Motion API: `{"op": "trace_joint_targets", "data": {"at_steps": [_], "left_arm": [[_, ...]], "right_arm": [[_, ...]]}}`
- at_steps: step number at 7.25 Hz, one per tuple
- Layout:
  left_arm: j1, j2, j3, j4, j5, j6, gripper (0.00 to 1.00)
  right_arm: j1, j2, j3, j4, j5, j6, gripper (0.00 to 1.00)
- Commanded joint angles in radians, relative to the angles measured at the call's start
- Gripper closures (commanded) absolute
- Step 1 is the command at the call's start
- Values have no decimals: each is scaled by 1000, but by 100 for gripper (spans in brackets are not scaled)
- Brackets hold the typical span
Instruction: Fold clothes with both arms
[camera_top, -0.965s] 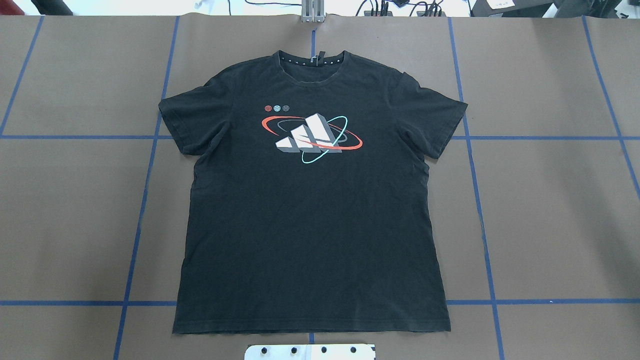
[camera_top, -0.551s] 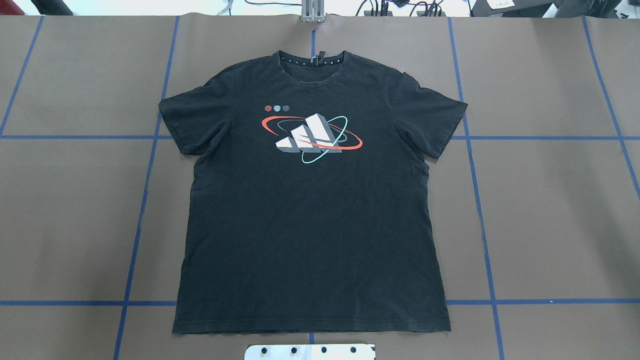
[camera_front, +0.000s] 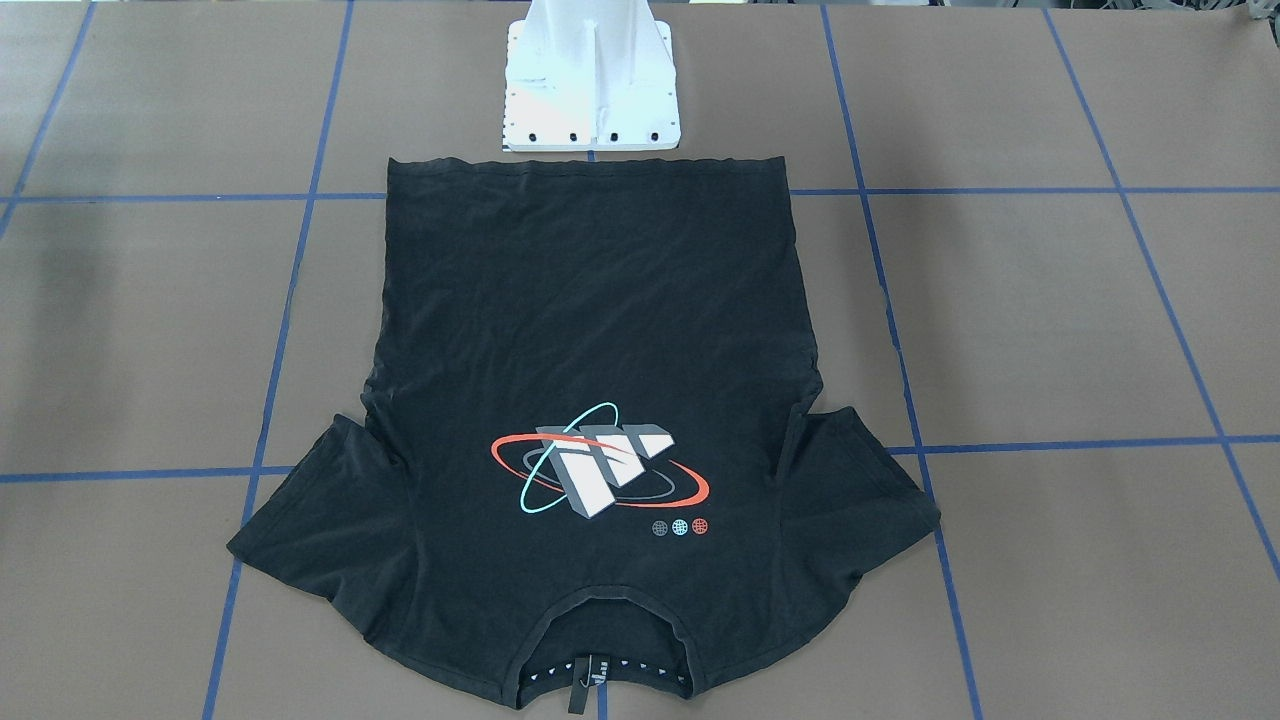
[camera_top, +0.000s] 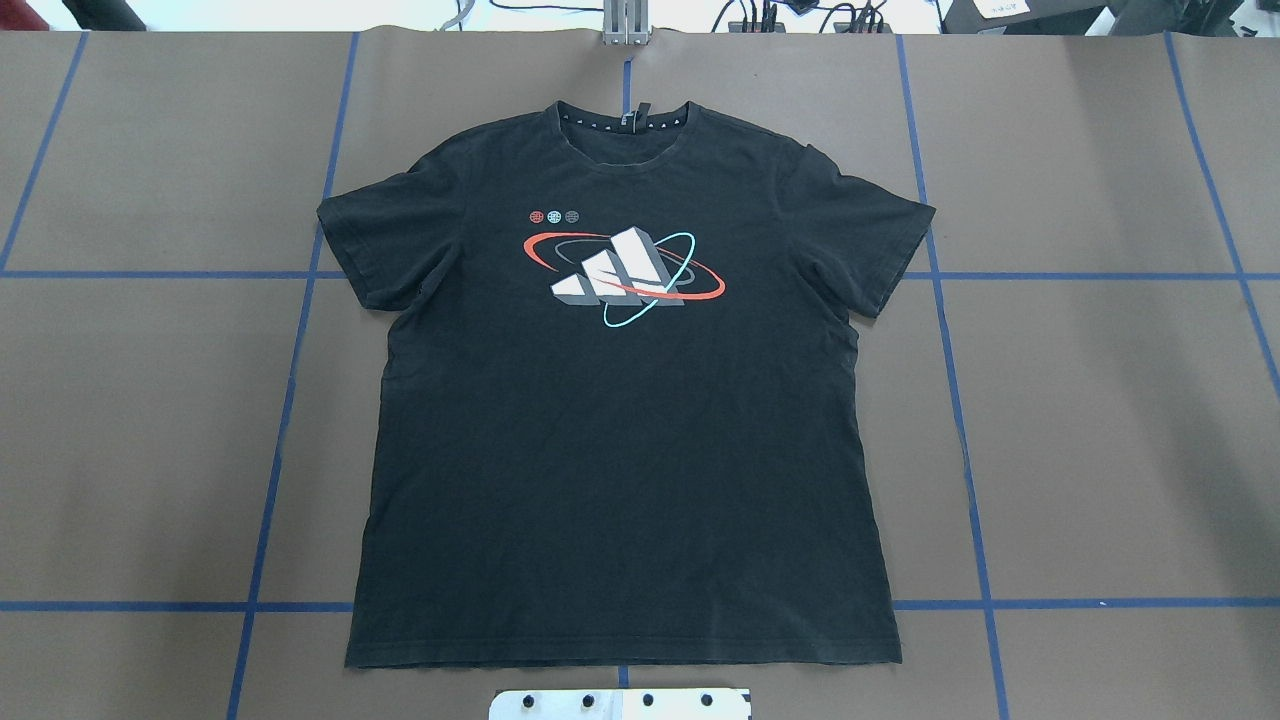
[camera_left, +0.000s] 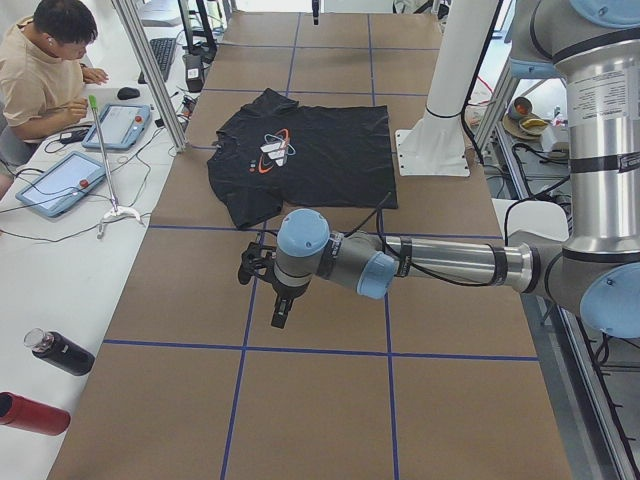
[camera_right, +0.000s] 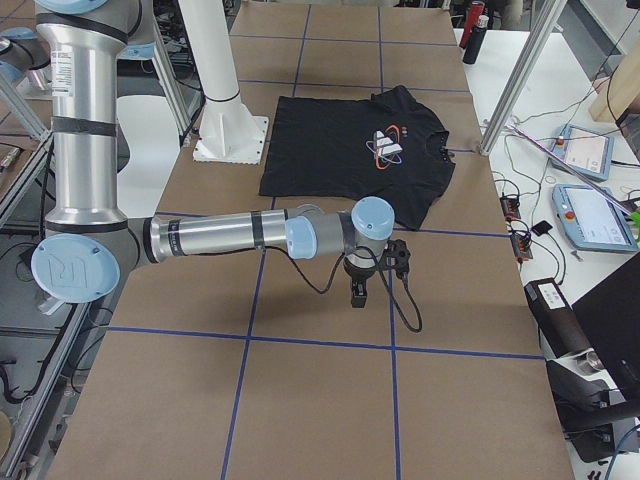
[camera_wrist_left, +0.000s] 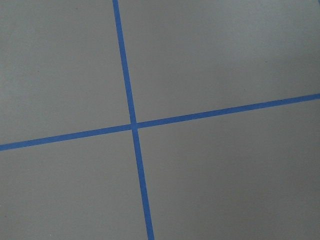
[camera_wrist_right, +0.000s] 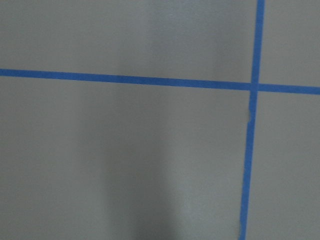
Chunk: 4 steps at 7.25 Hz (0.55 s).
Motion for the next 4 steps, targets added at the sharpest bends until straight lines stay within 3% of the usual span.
{"op": "trace_joint_targets", "data": {"at_steps": [1,3,4], "left_arm": [[1,2,-6,-38,0,-4,0],[24,0,3,-101,3,0,0],[24,0,-3,-106,3,-5,0]], "right_arm": [[-97,208,-175,84,12,181,0],[-145,361,-342,221,8,223,0],[-188,428,-406,299,0,328,0]]}}
